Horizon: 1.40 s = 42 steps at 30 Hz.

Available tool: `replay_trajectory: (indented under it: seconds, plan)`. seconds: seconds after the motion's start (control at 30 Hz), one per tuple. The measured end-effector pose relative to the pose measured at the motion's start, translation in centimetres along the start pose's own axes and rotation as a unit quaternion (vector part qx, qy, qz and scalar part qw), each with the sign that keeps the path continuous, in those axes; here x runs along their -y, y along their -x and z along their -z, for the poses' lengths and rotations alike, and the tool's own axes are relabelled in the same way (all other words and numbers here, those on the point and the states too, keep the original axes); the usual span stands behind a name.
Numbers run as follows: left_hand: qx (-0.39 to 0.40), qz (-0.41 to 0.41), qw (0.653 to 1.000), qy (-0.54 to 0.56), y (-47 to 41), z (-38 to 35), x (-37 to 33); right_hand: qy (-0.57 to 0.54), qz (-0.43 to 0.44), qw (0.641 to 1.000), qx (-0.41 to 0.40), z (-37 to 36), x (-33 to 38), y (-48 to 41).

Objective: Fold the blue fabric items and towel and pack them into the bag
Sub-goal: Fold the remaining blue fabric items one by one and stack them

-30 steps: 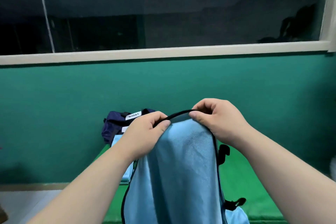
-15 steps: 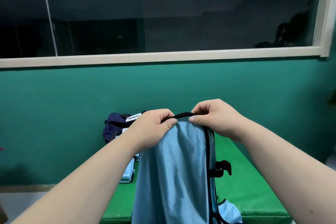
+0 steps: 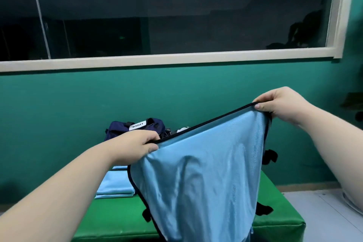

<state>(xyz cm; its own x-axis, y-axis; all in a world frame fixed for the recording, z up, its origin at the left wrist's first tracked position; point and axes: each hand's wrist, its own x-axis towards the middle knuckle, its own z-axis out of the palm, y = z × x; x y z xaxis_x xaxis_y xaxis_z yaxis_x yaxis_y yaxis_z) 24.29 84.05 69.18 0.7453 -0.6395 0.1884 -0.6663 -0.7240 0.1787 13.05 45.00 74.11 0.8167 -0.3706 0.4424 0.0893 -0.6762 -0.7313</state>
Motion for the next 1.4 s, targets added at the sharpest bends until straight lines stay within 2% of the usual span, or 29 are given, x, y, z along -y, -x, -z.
replay_trajectory:
  seconds: [0.13,0.33,0.47,0.57,0.63,0.7,0.87,1.13,1.23,1.4]
  plan:
    - [-0.034,0.029,0.999,-0.014,0.2,1.1,1.7,0.006,-0.021,1.0,-0.016,1.5,-1.5,-0.3]
    - [-0.165,0.074,0.984,0.007,-1.6,2.4,2.7,-0.025,-0.004,0.998,-0.052,0.8,-1.8,-2.4]
    - [-0.19,0.095,0.968,-0.132,-3.8,4.3,4.5,-0.026,0.011,0.997,-0.068,0.0,-1.7,-4.3]
    - [-0.22,0.092,0.957,-0.165,-6.0,6.1,5.6,-0.048,0.02,0.997,-0.062,-0.7,-1.3,-6.5]
    - [-0.214,0.091,0.964,-0.132,-7.4,7.4,6.1,-0.075,0.016,0.995,-0.058,-1.1,-0.8,-8.5]
    - [-0.173,0.084,0.976,-0.104,-8.7,8.9,7.0,-0.107,0.01,0.993,-0.056,-1.4,-0.4,-10.5]
    - [-0.098,0.062,0.986,-0.118,-12.4,11.6,10.0,-0.124,0.01,0.992,-0.022,-2.4,0.0,-15.6]
    - [-0.121,0.113,0.985,-0.046,-22.4,13.0,13.4,-0.096,-0.035,0.995,-0.019,-6.8,-3.2,-26.3]
    - [-0.169,0.132,0.976,-0.041,-26.5,16.2,13.8,-0.1,-0.037,0.992,-0.066,-7.6,-2.2,-30.7]
    - [-0.283,0.12,0.948,-0.081,-27.2,22.3,12.7,-0.144,0.058,0.974,-0.166,-4.9,4.0,-33.4]
